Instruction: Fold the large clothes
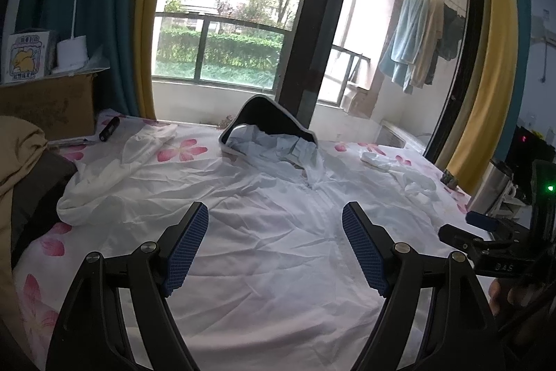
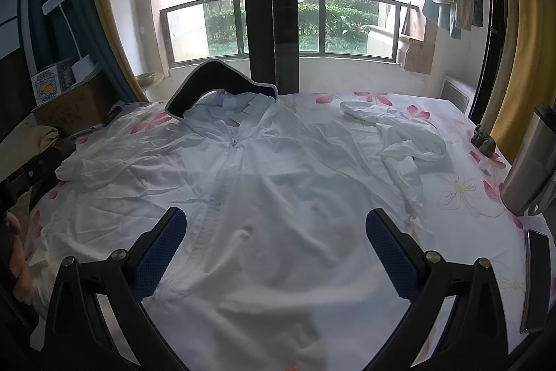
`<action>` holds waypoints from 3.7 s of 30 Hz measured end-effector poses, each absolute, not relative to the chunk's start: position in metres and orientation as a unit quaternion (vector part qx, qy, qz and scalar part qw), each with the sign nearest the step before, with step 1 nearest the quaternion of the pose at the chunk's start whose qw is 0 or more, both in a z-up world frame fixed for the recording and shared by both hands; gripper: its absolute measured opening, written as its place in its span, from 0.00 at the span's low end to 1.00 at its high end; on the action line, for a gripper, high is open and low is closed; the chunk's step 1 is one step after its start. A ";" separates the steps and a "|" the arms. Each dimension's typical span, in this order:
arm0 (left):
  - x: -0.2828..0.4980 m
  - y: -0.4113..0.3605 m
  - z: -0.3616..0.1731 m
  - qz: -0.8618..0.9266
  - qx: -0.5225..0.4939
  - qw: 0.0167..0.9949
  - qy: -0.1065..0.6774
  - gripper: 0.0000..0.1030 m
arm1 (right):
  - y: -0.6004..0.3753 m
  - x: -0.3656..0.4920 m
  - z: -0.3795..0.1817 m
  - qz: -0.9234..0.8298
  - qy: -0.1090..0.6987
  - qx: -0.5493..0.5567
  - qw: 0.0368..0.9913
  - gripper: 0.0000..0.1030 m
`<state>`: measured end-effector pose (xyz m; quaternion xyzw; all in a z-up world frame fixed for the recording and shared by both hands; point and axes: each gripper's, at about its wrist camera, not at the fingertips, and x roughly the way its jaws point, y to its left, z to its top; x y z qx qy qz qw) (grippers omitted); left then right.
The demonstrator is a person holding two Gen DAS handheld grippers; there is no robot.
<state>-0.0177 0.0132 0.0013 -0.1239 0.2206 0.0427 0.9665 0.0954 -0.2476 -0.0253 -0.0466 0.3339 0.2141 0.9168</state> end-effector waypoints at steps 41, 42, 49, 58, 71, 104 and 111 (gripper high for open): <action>0.154 0.080 -0.033 0.079 -0.146 0.935 0.314 0.80 | -0.300 0.342 -0.060 0.197 0.387 -0.136 0.891 0.65; 0.157 0.083 -0.036 0.082 -0.148 0.933 0.316 0.80 | -0.298 0.351 -0.063 0.199 0.390 -0.138 0.889 0.63; 0.167 0.097 -0.056 0.100 -0.165 0.925 0.328 0.80 | -0.271 0.397 -0.084 0.217 0.407 -0.176 0.869 0.60; 0.169 0.100 -0.067 0.105 -0.165 0.920 0.339 0.80 | -0.268 0.416 -0.097 0.222 0.426 -0.190 0.856 0.03; 0.141 0.096 -0.033 0.096 -0.172 0.932 0.304 0.80 | -0.276 0.383 -0.013 0.235 0.344 -0.161 0.895 0.01; 0.027 0.149 -0.005 0.109 -0.186 0.942 0.257 0.80 | -0.077 0.244 0.034 0.411 0.264 -0.147 0.860 0.02; 0.020 0.167 -0.013 0.125 -0.188 0.936 0.268 0.80 | -0.029 0.233 -0.003 0.439 0.300 -0.147 0.834 0.02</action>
